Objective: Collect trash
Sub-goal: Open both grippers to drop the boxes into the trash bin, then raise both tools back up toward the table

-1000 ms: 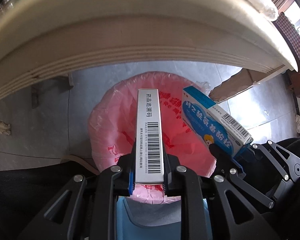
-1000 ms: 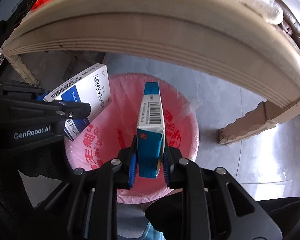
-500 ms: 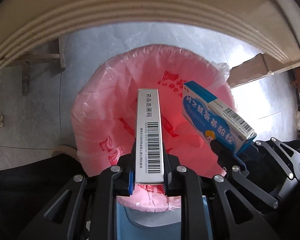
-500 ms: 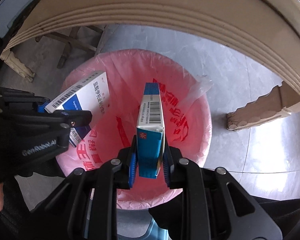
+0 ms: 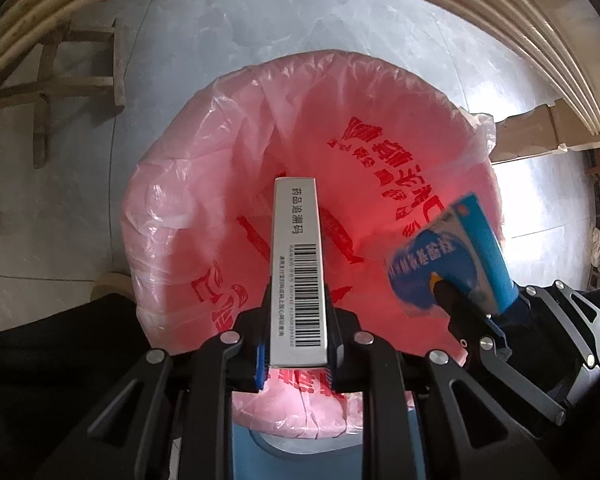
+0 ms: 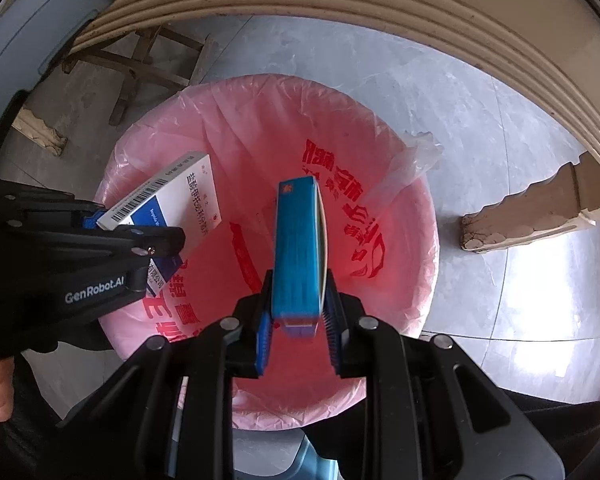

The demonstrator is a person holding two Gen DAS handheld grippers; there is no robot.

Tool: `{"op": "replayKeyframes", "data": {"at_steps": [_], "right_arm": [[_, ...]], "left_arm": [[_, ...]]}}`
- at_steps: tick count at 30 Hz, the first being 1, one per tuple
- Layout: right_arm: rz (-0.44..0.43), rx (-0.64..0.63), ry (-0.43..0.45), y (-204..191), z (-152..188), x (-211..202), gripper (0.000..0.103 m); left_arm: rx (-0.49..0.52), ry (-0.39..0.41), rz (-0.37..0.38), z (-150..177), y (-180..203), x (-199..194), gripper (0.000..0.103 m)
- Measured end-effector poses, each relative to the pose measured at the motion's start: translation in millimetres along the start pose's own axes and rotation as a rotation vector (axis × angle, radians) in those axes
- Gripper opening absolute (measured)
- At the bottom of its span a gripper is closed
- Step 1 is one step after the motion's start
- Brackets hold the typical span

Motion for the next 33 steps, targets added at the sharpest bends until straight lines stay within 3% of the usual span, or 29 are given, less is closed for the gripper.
{"op": "replayKeyframes", "data": {"at_steps": [2,6,7,8,12,24,33], "right_arm": [[-0.004,-0.003,0.012,0,-2,-1,0.023],[0.010,-0.012,0.035,1,-4,-4,0.047],[0.009,-0.007,0.041,2,-5,-6,0.047],[0.014,-0.005,0.044,3,-6,-7,0.047],[0.008,0.009,0.044,6,-6,-7,0.049],[0.012,0.032,0.086,13,-10,-18,0.056],[0.037,0.018,0.177,6,-14,-54,0.057]], "left_arm": [[-0.004,-0.005,0.001,-1,-1,4,0.023],[-0.008,0.035,-0.036,-5,-5,4,0.051],[-0.007,0.051,-0.038,-7,-3,0,0.057],[-0.005,0.076,-0.035,-9,-2,-4,0.068],[0.007,0.152,-0.098,-16,-6,-11,0.080],[0.012,0.213,-0.135,-17,-12,-31,0.082],[0.010,0.274,-0.145,-6,-17,-66,0.087]]}}
Point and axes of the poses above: each gripper's, at about its wrist camera, not at the fingertips, and x roughly the way its jaws point, y to its right, z to its underside, the point moved 9 cm from there along x, roughly the way its jaws point, and after that the axes turned 12 degrees about -x, right-handed, at the moved point
